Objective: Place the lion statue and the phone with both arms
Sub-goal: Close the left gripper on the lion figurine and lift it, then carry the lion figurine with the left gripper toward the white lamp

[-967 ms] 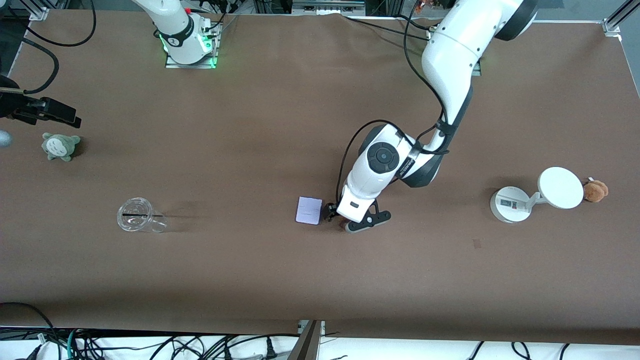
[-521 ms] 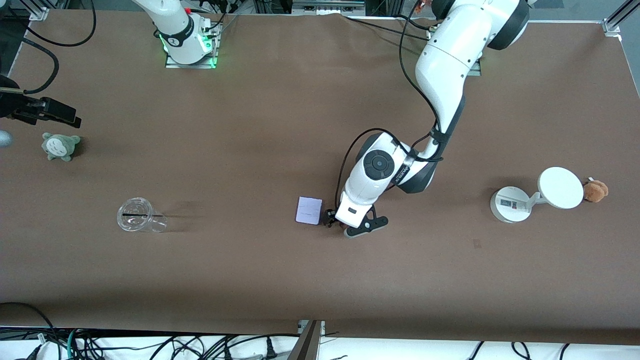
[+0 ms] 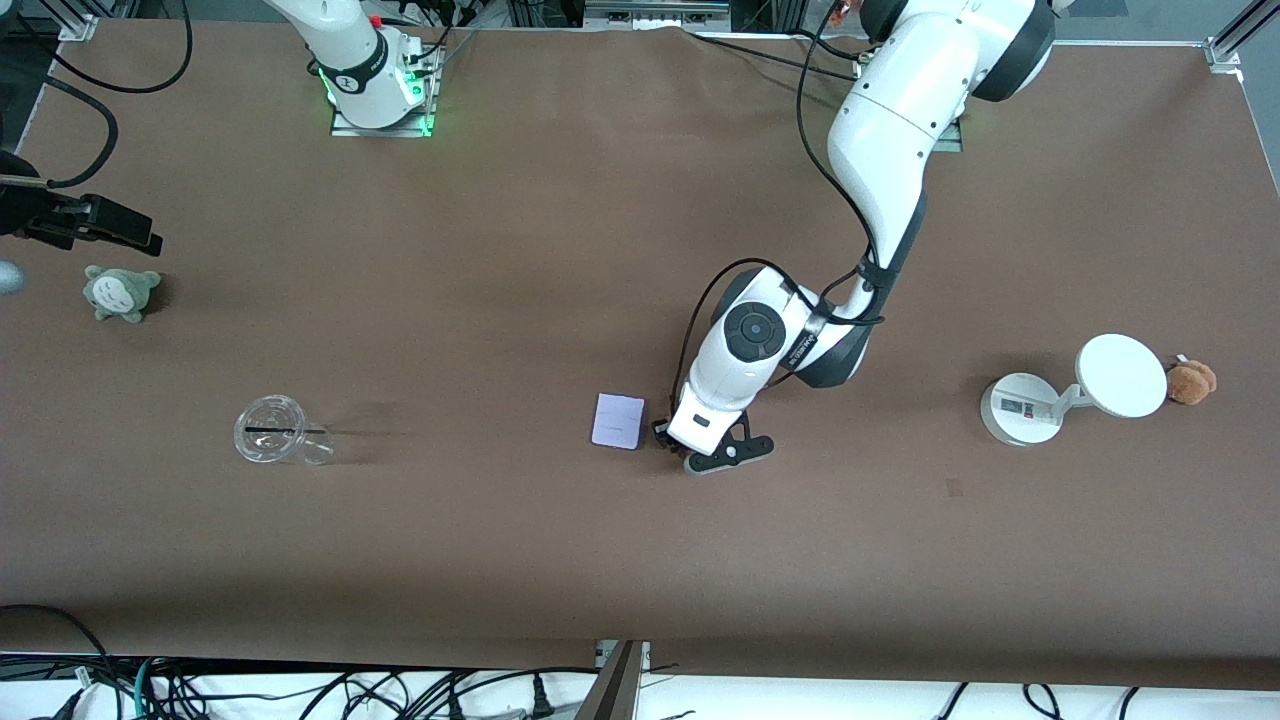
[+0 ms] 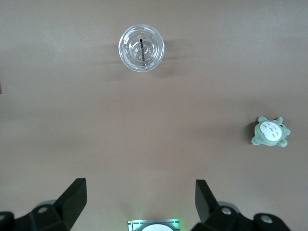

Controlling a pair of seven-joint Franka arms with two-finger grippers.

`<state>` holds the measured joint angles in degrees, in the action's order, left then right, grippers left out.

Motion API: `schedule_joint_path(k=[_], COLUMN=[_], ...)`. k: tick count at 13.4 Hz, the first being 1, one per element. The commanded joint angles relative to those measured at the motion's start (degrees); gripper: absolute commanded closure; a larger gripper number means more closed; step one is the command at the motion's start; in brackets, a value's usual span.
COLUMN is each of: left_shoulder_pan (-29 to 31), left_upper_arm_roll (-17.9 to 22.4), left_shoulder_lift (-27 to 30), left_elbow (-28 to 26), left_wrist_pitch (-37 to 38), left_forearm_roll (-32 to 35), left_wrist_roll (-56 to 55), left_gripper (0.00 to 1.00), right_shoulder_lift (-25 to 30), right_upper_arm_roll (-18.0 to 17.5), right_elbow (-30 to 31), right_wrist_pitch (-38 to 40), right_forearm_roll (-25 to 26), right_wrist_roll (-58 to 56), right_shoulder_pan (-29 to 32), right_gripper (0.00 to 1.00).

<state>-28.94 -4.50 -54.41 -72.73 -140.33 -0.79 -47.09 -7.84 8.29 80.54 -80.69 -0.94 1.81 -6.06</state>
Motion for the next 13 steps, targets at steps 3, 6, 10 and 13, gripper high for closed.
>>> schedule_joint_path(k=[3, 6, 10, 13], left_shoulder_pan=[4.8, 9.1, 15.8, 20.7], left_upper_arm_roll=[1.4, 1.2, 1.0, 0.9], left_shoulder_lift=[5.4, 9.0, 15.8, 19.2], left_elbow=[-3.6, -9.9, -19.4, -24.3], left_wrist_pitch=[2.2, 2.5, 2.1, 1.6], left_forearm_roll=[1.0, 0.9, 0.4, 0.3], left_wrist_roll=[5.9, 13.9, 29.7, 39.8], left_gripper=[1.0, 1.0, 1.0, 1.0], right_shoulder_lift=[0.0, 0.0, -0.1, -0.6], right_upper_arm_roll=[-0.2, -0.2, -0.3, -0.3], right_elbow=[0.0, 0.0, 0.0, 0.0], right_wrist_pitch=[-0.1, -0.2, -0.3, -0.3], right_forearm_roll=[-1.0, -1.0, -1.0, -0.7], right_wrist_roll=[-0.8, -0.8, -0.8, -1.1], right_shoulder_pan=[0.5, 0.5, 0.3, 0.3], right_gripper=[0.0, 0.0, 0.0, 0.0])
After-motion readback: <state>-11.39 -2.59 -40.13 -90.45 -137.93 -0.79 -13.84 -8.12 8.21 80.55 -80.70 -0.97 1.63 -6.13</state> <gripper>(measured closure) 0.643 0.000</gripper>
